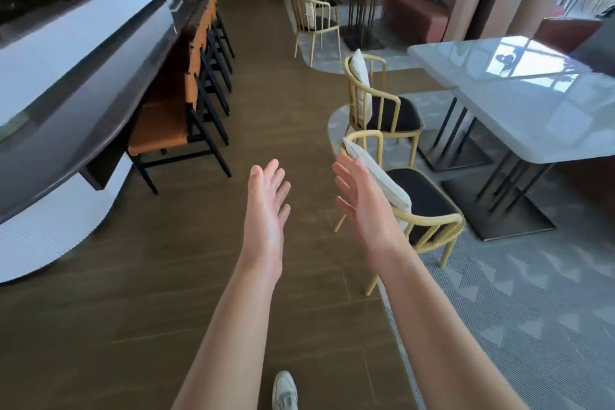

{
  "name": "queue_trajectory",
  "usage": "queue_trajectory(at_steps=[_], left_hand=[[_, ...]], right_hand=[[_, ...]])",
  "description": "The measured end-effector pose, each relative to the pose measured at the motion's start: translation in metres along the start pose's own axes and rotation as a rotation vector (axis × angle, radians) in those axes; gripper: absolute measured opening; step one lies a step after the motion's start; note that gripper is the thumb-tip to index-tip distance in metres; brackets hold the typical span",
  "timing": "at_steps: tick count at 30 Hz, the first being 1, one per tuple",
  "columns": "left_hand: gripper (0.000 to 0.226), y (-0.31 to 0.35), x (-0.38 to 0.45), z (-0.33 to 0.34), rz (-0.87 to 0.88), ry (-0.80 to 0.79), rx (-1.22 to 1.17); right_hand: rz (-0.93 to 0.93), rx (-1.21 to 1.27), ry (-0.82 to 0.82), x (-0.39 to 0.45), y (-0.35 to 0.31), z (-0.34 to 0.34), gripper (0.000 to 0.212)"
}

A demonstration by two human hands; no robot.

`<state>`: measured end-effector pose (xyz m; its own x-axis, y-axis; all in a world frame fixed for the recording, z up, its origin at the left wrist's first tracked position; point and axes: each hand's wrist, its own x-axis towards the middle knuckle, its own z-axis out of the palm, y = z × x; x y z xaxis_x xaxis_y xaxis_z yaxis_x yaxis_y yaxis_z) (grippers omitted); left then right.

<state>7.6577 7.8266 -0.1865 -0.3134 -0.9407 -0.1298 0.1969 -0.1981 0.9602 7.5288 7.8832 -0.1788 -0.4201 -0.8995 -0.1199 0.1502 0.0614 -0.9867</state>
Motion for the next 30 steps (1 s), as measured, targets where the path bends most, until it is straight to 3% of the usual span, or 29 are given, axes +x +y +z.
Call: queue_trajectory(at_steps=[6, 19, 30], left_hand=[[0.058, 0.042, 0.114, -0.041, 0.019, -0.048, -0.024], [0.057, 0.063, 0.301, -0.094, -0.020, -0.035, -0.025], [0.057, 0.117, 0.502, -0.129, 0.024, 0.140, 0.019]], right_hand=[[-0.045, -0.034, 0.048, 0.098, -0.016, 0.067, 0.065], [0.008, -0.046, 0.052, 0.283, -0.014, 0.142, 0.054], [0.023, 0.056, -0.134, 0.513, -0.044, 0.220, 0.054]])
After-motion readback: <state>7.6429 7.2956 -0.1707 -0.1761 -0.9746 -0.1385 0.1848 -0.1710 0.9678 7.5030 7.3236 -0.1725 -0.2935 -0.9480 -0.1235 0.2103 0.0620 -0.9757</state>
